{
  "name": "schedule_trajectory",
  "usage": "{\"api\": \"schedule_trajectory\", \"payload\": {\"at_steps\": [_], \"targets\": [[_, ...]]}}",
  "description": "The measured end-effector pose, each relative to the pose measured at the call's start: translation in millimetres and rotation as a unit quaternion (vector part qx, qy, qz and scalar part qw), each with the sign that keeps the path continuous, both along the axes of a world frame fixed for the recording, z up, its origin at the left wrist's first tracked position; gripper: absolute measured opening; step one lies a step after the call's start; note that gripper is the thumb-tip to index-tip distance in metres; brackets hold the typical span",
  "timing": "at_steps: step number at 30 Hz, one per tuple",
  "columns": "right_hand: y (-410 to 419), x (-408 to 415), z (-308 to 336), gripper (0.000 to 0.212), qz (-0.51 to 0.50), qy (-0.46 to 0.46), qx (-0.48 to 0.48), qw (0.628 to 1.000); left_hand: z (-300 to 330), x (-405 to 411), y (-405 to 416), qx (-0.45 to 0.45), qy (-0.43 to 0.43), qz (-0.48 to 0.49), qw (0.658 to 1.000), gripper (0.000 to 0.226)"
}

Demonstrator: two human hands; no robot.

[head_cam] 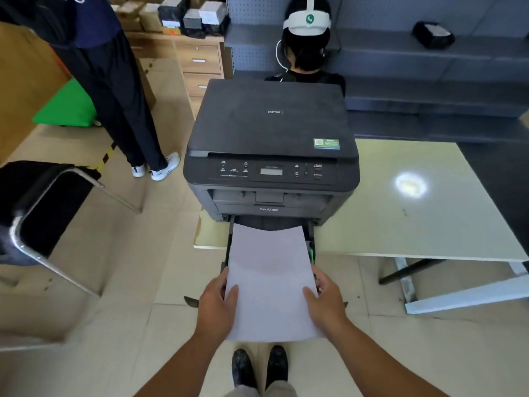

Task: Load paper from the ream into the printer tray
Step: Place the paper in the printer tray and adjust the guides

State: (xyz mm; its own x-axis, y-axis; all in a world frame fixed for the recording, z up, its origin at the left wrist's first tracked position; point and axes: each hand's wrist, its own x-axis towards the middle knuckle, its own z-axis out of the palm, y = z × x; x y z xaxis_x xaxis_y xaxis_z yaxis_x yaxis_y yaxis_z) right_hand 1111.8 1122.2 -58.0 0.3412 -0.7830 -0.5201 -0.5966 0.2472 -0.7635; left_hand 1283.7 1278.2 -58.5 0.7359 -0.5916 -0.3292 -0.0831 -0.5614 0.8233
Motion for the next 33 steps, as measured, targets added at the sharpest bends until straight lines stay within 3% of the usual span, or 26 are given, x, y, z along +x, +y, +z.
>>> {"api": "schedule_trajectory", "payload": {"at_steps": [11,23,33], "targets": [[-6.3,8.0,-16.0,0.053,-0.059,0.017,0.019,0.998,-11.2,11.5,-21.0,0.033,-0.001,-0.014,0.999,0.045],[-24.8,16.3,-38.9,0.058,-0.013,0.101,0.073,0.992,-24.0,13.0,-28.9,0.07,0.019,0.017,0.997,0.04],[-20.6,22.0,-31.4,0.053,-0.039,0.049,0.044,0.997,-20.1,12.4,-29.0,0.012,-0.071,-0.009,0.997,0.05]]}}
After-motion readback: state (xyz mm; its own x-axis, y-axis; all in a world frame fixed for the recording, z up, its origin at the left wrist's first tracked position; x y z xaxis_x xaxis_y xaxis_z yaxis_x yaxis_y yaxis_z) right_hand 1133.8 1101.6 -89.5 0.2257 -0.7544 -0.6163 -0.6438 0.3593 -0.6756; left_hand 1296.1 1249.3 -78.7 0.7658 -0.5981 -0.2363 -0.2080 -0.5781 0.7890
